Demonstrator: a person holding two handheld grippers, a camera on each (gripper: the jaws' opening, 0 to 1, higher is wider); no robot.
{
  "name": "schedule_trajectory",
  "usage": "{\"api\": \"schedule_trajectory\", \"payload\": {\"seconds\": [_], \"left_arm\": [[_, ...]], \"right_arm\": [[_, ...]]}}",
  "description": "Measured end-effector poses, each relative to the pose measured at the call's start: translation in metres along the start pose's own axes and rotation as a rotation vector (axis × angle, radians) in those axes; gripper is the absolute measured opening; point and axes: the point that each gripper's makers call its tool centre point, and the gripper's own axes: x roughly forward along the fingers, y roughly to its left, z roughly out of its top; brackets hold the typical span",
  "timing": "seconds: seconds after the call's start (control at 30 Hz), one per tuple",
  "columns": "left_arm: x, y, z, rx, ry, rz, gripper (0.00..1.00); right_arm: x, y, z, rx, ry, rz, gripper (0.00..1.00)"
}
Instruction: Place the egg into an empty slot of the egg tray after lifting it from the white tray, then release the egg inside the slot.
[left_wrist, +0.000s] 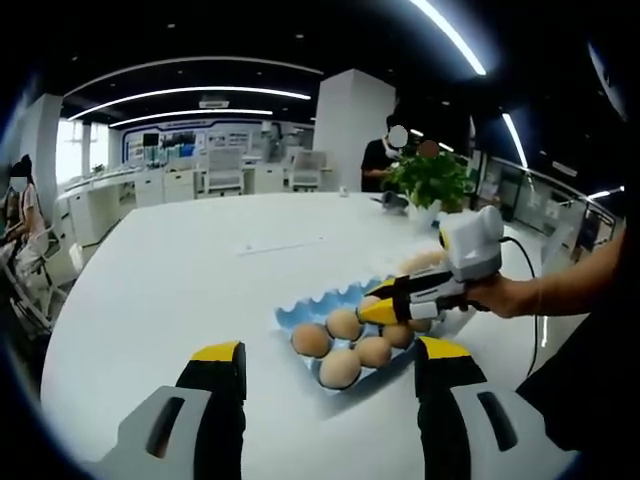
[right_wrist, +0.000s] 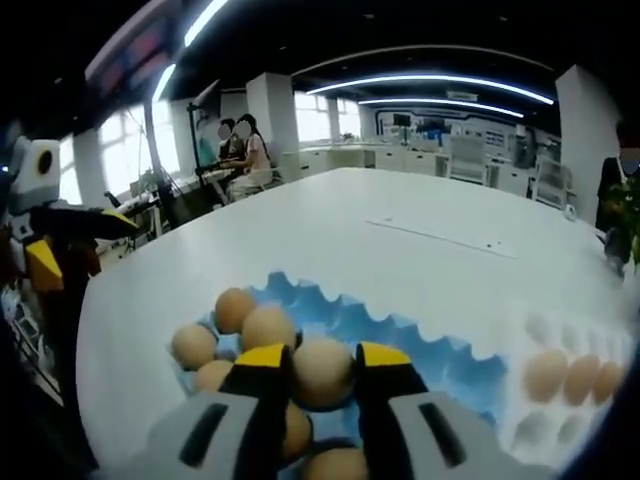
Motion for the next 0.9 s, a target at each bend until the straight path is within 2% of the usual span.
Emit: {"api": "schedule_trajectory", "payload": {"seconds": [0.2, 0.4, 0.53, 0.67, 0.8, 0.87, 0.9], "left_arm": [[0.000, -0.002, 0.000, 0.002, -0.001, -0.006, 0.69], [0.001, -0.003, 0.002, 0.010, -0.005, -0.012, 0.69], [0.001, 0.000, 0.004, 0.006, -0.012, 0.002, 0.69], [0.001, 0.002, 0.003, 0.006, -0.011, 0.002, 0.69], [0.002, 0.001, 0.004, 0.007, -0.008, -0.003, 0.69], [0.003, 0.000, 0.003, 0.008, -0.007, -0.007, 0.69], [0.004, 0.000, 0.003, 0.009, -0.005, -0.008, 0.69]], "right_arm": [[0.001, 0.004, 0.000, -0.039, -0.001, 0.011, 0.30], [-0.002, 0.005, 0.000, -0.040, -0.001, 0.017, 0.30], [-0.011, 0.003, 0.005, -0.076, -0.062, -0.012, 0.28], [-0.023, 0.000, 0.005, -0.049, -0.090, -0.009, 0.28], [-0.037, -0.013, 0.005, -0.016, -0.129, -0.039, 0.28], [-0.042, -0.018, 0.001, 0.002, -0.125, -0.048, 0.29], [-0.045, -0.026, -0.004, 0.012, -0.113, -0.076, 0.29]]}}
